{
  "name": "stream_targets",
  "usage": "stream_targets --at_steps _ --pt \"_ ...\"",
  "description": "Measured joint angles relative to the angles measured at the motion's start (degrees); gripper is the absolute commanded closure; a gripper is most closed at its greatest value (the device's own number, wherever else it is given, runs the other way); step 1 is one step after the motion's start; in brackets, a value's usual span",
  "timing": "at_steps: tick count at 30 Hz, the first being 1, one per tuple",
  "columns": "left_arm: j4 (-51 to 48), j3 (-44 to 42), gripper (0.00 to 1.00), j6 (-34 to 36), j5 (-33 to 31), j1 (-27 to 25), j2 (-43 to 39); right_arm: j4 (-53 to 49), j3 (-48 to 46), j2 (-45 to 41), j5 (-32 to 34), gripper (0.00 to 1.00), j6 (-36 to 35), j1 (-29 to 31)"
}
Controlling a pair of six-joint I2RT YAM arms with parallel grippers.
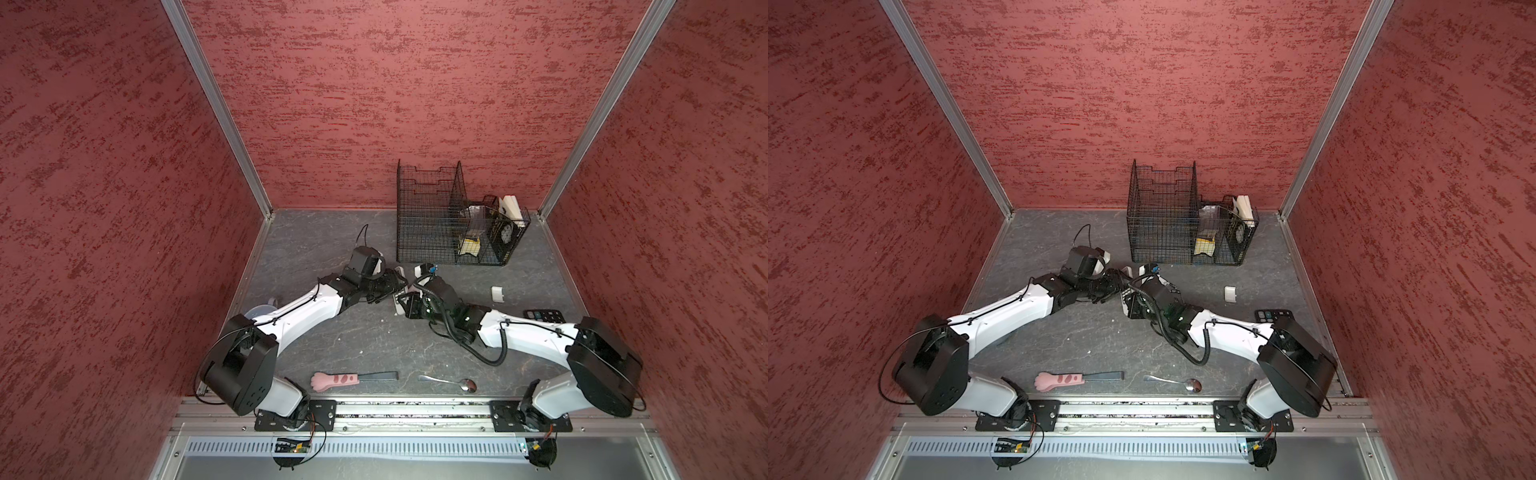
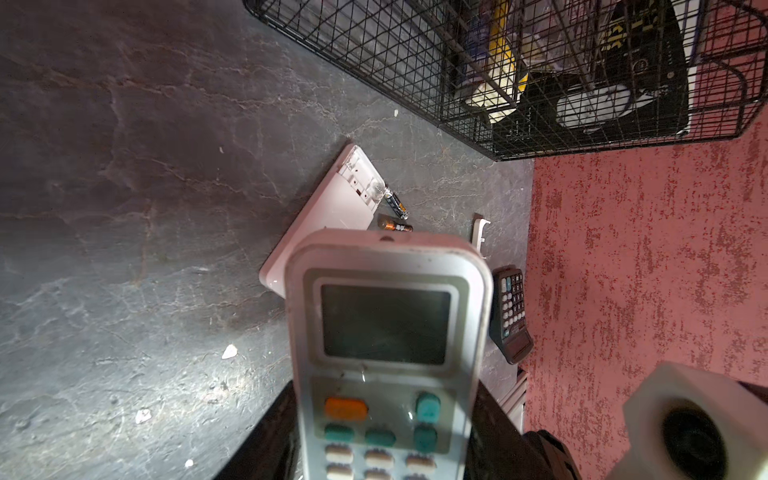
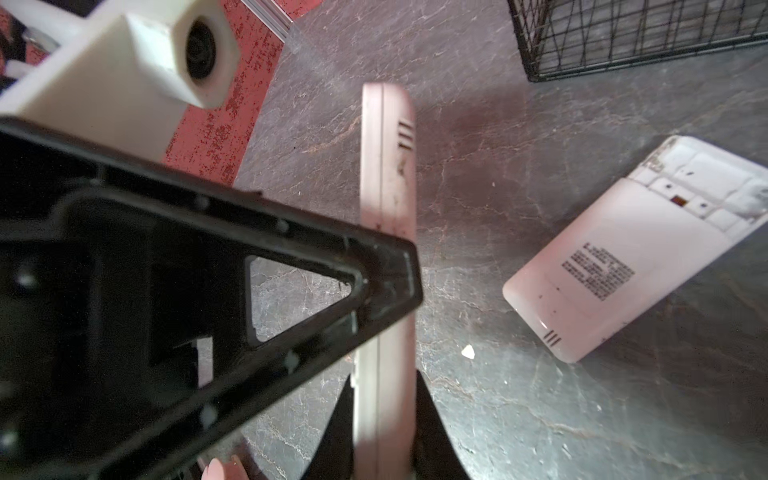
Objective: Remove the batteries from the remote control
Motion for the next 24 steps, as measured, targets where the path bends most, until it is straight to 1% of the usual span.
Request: stream_targets --at_steps 3,4,8,11,18,24 --pt "0.35 -0.46 0.54 -0.17 0.79 0.46 -0.02 -0.39 0.00 0.00 0.00 0.96 -0.20 0.07" --pt "0.35 -0.50 0.50 -0.17 1.09 0.68 -0.02 -0.46 0.00 0.00 0.00 0.97 -0.42 0.09" --pt "-0.15 -0.50 0.45 -0.13 3.28 2.34 -0.74 -1.36 1.09 0.00 -0.26 0.98 -2.60 0.11" --pt "-2.62 0.39 0.40 0.46 4.96 3.87 -1.92 -2.19 2.47 0.00 -0.92 0.98 -5.62 0.20" --pt "-11.39 4.20 0.36 1.77 6.10 7.54 -2.86 -9.09 4.39 -0.02 -1.07 1.00 -15.56 0.46" --pt "-16.52 4.20 0.36 1.57 7.98 9.92 -4.44 -12.66 4.39 -0.15 -1.09 1.00 -20.76 0.68"
